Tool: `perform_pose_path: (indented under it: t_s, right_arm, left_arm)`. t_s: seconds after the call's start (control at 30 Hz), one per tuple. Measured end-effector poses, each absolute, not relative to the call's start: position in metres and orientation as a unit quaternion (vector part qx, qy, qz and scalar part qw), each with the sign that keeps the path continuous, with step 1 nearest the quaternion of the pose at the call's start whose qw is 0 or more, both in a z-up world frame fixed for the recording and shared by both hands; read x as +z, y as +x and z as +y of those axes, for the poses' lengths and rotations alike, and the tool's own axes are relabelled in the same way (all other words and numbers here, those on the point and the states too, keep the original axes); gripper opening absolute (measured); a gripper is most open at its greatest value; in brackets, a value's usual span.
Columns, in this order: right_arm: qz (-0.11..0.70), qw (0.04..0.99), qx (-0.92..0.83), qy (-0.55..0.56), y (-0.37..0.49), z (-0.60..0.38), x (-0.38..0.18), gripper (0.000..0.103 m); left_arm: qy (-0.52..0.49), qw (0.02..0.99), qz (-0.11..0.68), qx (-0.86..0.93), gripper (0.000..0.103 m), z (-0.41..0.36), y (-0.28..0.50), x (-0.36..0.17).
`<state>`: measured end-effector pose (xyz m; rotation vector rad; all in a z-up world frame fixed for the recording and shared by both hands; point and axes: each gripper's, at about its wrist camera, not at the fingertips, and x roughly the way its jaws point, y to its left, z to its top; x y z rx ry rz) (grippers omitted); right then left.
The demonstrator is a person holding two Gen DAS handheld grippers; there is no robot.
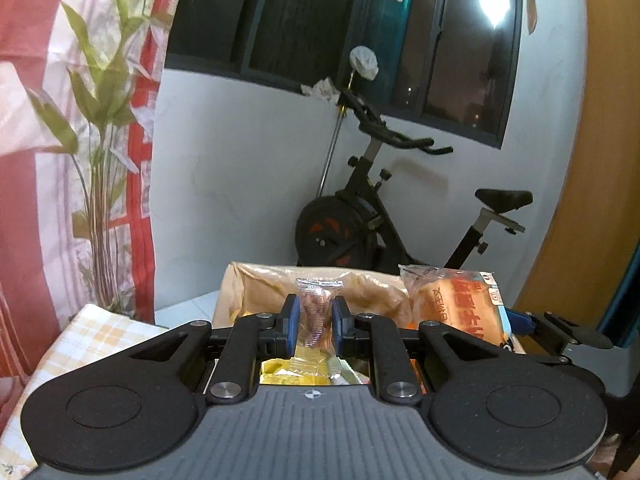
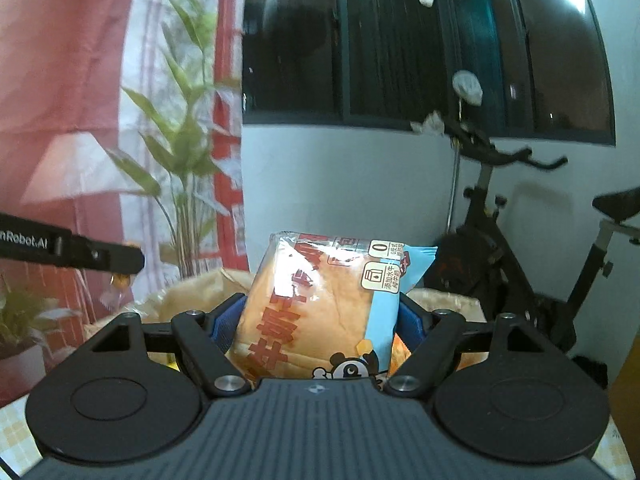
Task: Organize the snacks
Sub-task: 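Carry both snacks over the paper bag and open both grippers to drop them, then move both grippers back toward the snack pile beside the paper bag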
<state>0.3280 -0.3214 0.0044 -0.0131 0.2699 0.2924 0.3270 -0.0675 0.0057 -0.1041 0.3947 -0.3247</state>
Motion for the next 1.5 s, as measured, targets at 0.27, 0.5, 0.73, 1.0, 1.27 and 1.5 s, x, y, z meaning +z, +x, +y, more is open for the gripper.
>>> perform_pose_path:
  t_s: [0.27,0.5,0.73,1.0,1.27,1.5]
  right_arm:
    - [0.182,0.975,0.126,0.003,0.342,-0.328,-0.006,0.079]
    - [0.209,0.971,0.117,-0.01,0.336,-0.331,-0.01,0.086]
    - [0.2,0.973,0.113,-0.001,0.316,-0.34,-0.003,0.088]
    - [0.207,0.971,0.119,0.014,0.286,-0.352,0.0,0.088]
    - [0.2,0.972,0.123,0.013,0.256,-0.363,-0.006,0.088]
    - [0.204,0.97,0.132,0.01,0.235,-0.374,-0.024,0.088]
  left_arm:
    - [-0.046,0.96,0.227,-0.159,0.019,-0.073,0.349,-0.008]
    - [-0.053,0.962,0.229,-0.141,0.06,-0.07,0.344,-0.005]
    - [-0.039,0.962,0.227,-0.148,0.06,-0.071,0.324,0.002]
    - [-0.032,0.963,0.223,-0.149,0.062,-0.064,0.29,-0.005]
    - [-0.037,0.966,0.215,-0.138,0.062,-0.051,0.258,-0.017]
    - [-0.074,0.967,0.214,-0.116,0.062,-0.034,0.231,-0.04]
